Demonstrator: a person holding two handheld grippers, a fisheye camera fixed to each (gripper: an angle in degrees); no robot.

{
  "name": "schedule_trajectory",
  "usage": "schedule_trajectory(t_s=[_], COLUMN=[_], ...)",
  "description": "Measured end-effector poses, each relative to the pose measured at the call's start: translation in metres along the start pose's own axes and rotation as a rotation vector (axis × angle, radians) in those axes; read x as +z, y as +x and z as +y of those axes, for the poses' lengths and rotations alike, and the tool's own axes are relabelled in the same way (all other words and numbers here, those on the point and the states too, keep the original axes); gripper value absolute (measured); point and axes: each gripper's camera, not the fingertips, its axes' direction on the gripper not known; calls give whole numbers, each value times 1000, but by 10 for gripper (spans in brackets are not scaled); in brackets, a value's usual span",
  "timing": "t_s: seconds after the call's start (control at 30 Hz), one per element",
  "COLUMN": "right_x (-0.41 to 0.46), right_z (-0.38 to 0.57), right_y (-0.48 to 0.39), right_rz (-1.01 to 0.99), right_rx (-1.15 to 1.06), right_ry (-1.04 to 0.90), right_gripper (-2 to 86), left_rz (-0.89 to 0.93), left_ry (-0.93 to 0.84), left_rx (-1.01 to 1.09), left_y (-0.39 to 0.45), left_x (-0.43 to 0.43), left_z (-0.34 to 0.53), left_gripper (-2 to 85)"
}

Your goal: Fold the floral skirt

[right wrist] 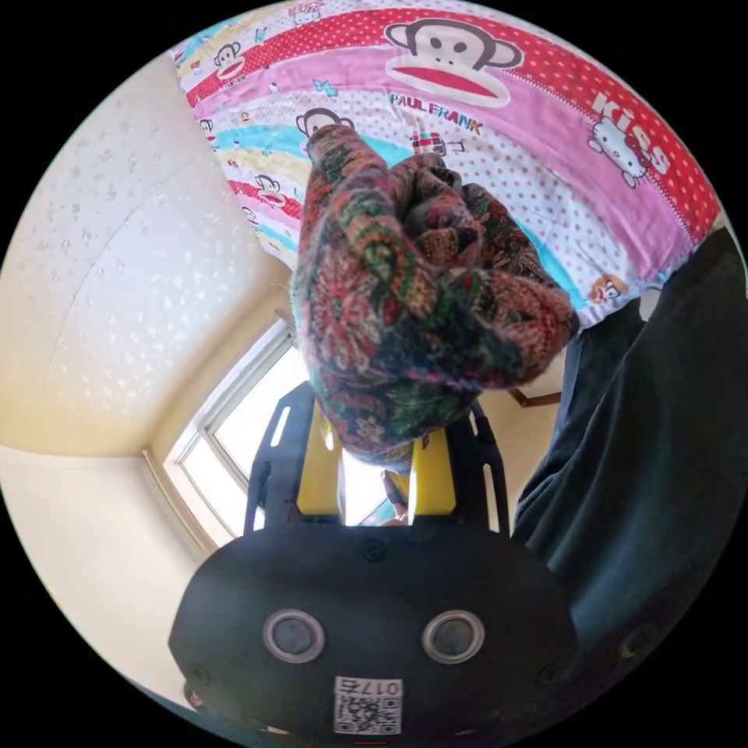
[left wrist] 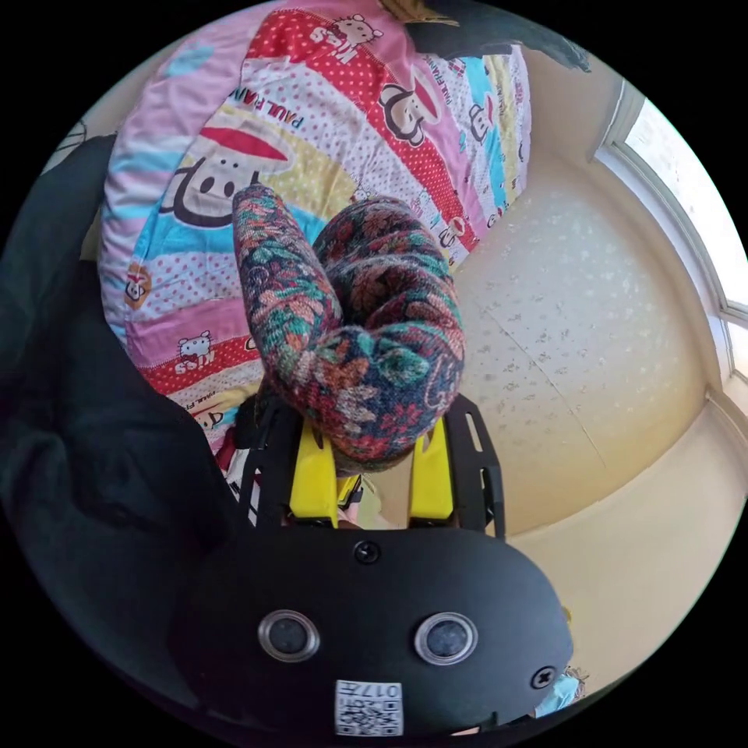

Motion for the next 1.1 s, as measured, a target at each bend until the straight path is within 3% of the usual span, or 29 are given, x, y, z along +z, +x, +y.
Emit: schedule_trajectory(t_s=[0.17,0.33,0.6,0.73,0.83,0.9,1.0,1.1], right_x=[94,195,377,461,497,497,435,349], right_z=[3,-4,-29,-96,-175,-230,-285,-275], right_y=[-25,-84,-208,-233,-199,-150,-35,53], right_rz=[117,158,1,-90,-99,-14,99,-102], right_rx=[15,-73,-397,-546,-586,-509,-174,-61], right_ry=[-17,-103,-390,-577,-619,-575,-326,-83], right_gripper=[123,121,122,126,131,129,78,22], left_rz=[41,139,363,375,316,210,43,-171], left_ry=[53,84,173,248,294,272,91,-88], left_rx=[-77,-2,473,698,757,498,472,446], left_y=[30,96,279,318,285,203,119,56], left_x=[-60,-101,-134,-127,-107,-93,-79,-79], left_z=[-65,-124,-223,-279,-337,-366,-353,-316], left_gripper=[154,148,142,152,156,112,32,6])
